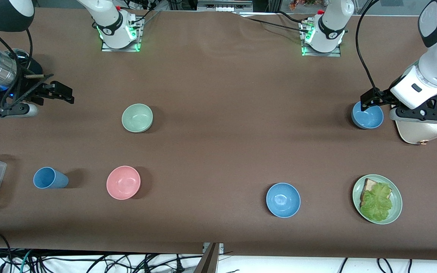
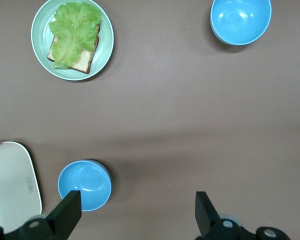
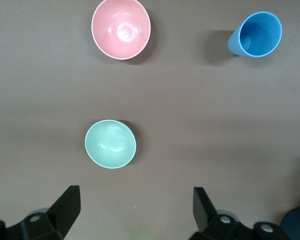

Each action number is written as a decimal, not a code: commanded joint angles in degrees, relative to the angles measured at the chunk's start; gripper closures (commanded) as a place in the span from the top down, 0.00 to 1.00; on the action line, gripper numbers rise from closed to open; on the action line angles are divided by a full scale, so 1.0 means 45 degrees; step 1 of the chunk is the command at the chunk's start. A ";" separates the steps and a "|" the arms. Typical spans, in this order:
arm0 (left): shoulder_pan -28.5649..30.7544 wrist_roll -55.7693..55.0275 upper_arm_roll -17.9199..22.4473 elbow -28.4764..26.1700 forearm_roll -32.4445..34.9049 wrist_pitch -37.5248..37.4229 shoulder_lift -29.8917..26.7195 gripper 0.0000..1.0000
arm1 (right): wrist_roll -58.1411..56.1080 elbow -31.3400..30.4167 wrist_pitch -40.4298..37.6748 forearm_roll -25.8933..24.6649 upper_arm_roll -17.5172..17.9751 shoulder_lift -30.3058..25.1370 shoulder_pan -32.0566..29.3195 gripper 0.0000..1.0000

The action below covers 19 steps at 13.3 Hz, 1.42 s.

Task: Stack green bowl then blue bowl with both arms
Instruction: 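Move the right gripper over to the mint-green bowl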

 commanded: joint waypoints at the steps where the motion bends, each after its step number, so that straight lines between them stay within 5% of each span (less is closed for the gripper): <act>1: -0.0032 -0.0082 0.0068 0.0330 -0.0333 -0.0098 0.0155 1.00 | -0.0182 0.0226 -0.0228 0.0017 0.0213 0.0337 -0.0249 0.99; 3: -0.0032 -0.0101 0.0068 0.0330 -0.0333 -0.0098 0.0155 1.00 | -0.0201 0.0206 -0.0305 0.0055 0.0213 0.1193 -0.0249 0.99; 6: -0.0013 -0.0082 0.0087 0.0330 -0.0314 -0.0098 0.0155 1.00 | 0.0130 -0.0278 -0.0113 0.0095 0.0310 0.0926 -0.0152 0.99; 12: -0.0013 -0.0082 0.0088 0.0330 -0.0333 -0.0098 0.0155 1.00 | 0.0169 -0.7537 0.6322 0.0212 0.0603 -0.2082 -0.0093 0.99; 19: -0.0013 -0.0082 0.0088 0.0330 -0.0333 -0.0098 0.0155 1.00 | 0.0189 -1.0747 1.1776 0.0232 0.1130 -0.0642 -0.0015 0.99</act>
